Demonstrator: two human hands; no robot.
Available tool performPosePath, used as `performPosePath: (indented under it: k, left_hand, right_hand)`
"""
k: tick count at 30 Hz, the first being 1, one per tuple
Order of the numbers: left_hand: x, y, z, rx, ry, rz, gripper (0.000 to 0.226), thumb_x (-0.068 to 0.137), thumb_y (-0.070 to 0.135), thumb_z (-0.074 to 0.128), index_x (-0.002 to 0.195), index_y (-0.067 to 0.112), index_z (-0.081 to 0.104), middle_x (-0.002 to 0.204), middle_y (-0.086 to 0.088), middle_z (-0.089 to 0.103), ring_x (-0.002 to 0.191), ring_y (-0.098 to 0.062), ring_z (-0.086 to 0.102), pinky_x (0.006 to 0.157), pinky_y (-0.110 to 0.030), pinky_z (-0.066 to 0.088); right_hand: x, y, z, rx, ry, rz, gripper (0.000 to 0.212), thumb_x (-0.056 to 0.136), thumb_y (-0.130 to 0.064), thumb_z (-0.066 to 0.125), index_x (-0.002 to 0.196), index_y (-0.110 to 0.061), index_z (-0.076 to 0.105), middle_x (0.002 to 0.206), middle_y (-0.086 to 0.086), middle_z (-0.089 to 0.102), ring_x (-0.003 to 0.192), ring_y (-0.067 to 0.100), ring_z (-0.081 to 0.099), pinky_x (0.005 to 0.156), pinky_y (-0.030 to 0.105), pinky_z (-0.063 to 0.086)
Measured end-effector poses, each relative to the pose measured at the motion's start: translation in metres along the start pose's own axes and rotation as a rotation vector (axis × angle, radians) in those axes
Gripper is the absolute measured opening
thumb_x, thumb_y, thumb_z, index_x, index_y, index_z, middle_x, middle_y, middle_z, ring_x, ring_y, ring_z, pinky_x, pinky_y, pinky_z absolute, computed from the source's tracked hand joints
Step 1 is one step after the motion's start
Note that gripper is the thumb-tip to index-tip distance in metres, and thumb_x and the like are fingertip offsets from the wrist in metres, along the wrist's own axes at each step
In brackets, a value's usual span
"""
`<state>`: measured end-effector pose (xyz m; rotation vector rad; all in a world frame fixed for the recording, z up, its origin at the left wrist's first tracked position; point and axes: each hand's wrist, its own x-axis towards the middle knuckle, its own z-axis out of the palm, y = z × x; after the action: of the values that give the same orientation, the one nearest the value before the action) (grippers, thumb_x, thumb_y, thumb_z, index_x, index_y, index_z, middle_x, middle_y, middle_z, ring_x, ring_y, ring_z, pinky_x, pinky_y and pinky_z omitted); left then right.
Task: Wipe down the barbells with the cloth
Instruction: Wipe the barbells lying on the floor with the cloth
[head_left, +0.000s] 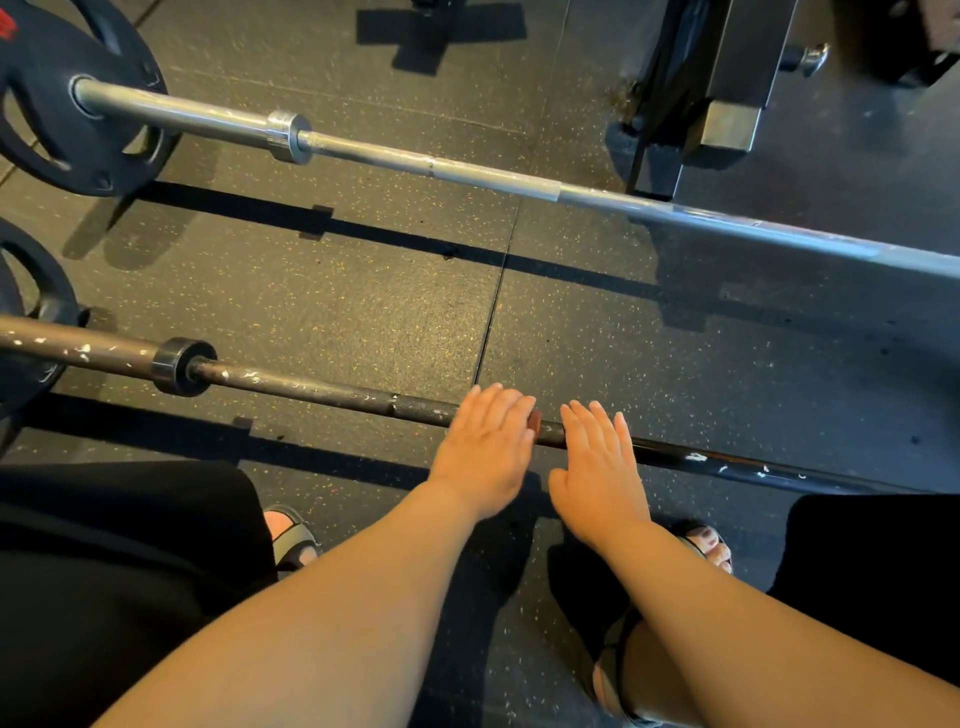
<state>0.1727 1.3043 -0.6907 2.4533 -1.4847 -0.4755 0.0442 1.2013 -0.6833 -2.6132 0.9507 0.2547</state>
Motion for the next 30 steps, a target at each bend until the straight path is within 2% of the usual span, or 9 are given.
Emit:
performPosePath:
  k: [3, 6, 10, 14, 17, 21, 25, 28, 30]
  left_hand:
    - [-0.003, -0.025, -0.003, -0.003, 0.112, -0.163, 0.049, 0.108, 0.033, 0.024, 0.148, 0.01, 0.041, 0.149, -0.007, 0.042, 0.145, -0.026, 0.029, 0.127, -0.045, -0.001]
    - [0.004, -0.002, 0.0, 0.005, 0.016, -0.269, 0.059, 0.105, 0.038, 0.017, 0.154, 0.008, 0.029, 0.158, -0.013, 0.026, 0.151, -0.033, 0.013, 0.123, -0.052, -0.014]
    - [0.009, 0.038, 0.007, -0.01, -0.199, -0.08, 0.065, 0.106, 0.041, 0.014, 0.162, 0.01, 0.001, 0.169, -0.01, -0.002, 0.155, -0.03, -0.013, 0.123, -0.05, -0.017]
    - [0.006, 0.013, 0.007, 0.024, -0.09, 0.132, 0.07, 0.099, 0.044, 0.007, 0.158, 0.011, 0.027, 0.161, -0.007, 0.03, 0.153, -0.028, 0.016, 0.127, -0.043, -0.002]
    - [0.002, -0.018, 0.002, 0.074, 0.023, 0.024, 0.058, 0.104, 0.038, 0.013, 0.148, 0.011, 0.041, 0.148, -0.005, 0.044, 0.144, -0.025, 0.032, 0.128, -0.045, 0.006]
    - [0.003, -0.002, 0.0, 0.099, 0.005, -0.116, 0.071, 0.1, 0.045, 0.007, 0.15, 0.007, 0.041, 0.154, -0.01, 0.039, 0.149, -0.03, 0.024, 0.127, -0.052, 0.002]
    - [0.007, 0.028, 0.008, 0.086, -0.106, 0.089, 0.08, 0.096, 0.048, -0.003, 0.16, 0.006, 0.02, 0.167, -0.011, 0.019, 0.157, -0.029, 0.002, 0.124, -0.046, -0.016]
    - [0.006, 0.013, 0.008, 0.063, -0.049, 0.138, 0.07, 0.101, 0.045, 0.007, 0.154, 0.01, 0.036, 0.158, -0.008, 0.037, 0.153, -0.028, 0.018, 0.127, -0.043, -0.005]
    - [0.002, -0.005, 0.006, 0.082, 0.041, 0.024, 0.06, 0.103, 0.043, 0.012, 0.142, 0.013, 0.047, 0.147, -0.005, 0.047, 0.147, -0.028, 0.029, 0.128, -0.047, 0.004]
  right_hand:
    - [-0.002, -0.001, 0.0, -0.013, 0.017, 0.041, 0.078, 0.096, -0.015, 0.046, 0.163, -0.011, 0.006, 0.17, 0.005, 0.005, 0.157, 0.023, -0.008, 0.123, 0.038, -0.017]
    - [-0.001, 0.0, 0.0, -0.016, 0.016, 0.071, 0.08, 0.095, -0.013, 0.046, 0.162, -0.009, 0.003, 0.17, 0.007, 0.003, 0.157, 0.024, -0.009, 0.123, 0.039, -0.018]
    - [-0.003, 0.004, 0.006, -0.066, 0.074, 0.044, 0.07, 0.102, -0.018, 0.042, 0.162, -0.006, 0.01, 0.17, 0.011, 0.009, 0.158, 0.026, -0.003, 0.124, 0.04, -0.015]
    - [-0.004, 0.004, 0.005, -0.064, 0.047, 0.056, 0.075, 0.097, -0.015, 0.047, 0.162, -0.006, 0.01, 0.17, 0.011, 0.01, 0.158, 0.028, -0.004, 0.123, 0.041, -0.017]
    - [0.0, 0.002, 0.003, -0.079, 0.012, 0.048, 0.081, 0.095, -0.015, 0.05, 0.162, -0.008, 0.005, 0.17, 0.009, 0.005, 0.157, 0.028, -0.009, 0.122, 0.043, -0.019]
    - [0.001, 0.002, 0.001, -0.074, 0.003, 0.05, 0.079, 0.096, -0.016, 0.049, 0.162, -0.01, 0.006, 0.17, 0.008, 0.006, 0.157, 0.027, -0.007, 0.122, 0.043, -0.019]
    - [-0.001, 0.006, 0.004, -0.094, 0.027, 0.042, 0.071, 0.101, -0.02, 0.042, 0.162, -0.01, 0.006, 0.17, 0.008, 0.007, 0.157, 0.026, -0.007, 0.121, 0.042, -0.02]
    - [-0.001, 0.004, 0.002, -0.091, 0.006, 0.063, 0.074, 0.098, -0.019, 0.045, 0.162, -0.009, 0.007, 0.17, 0.008, 0.008, 0.157, 0.027, -0.006, 0.121, 0.043, -0.019]
    - [0.0, 0.002, 0.001, -0.113, -0.035, 0.065, 0.081, 0.095, -0.017, 0.047, 0.161, -0.008, 0.002, 0.17, 0.008, 0.003, 0.157, 0.028, -0.01, 0.121, 0.044, -0.02]
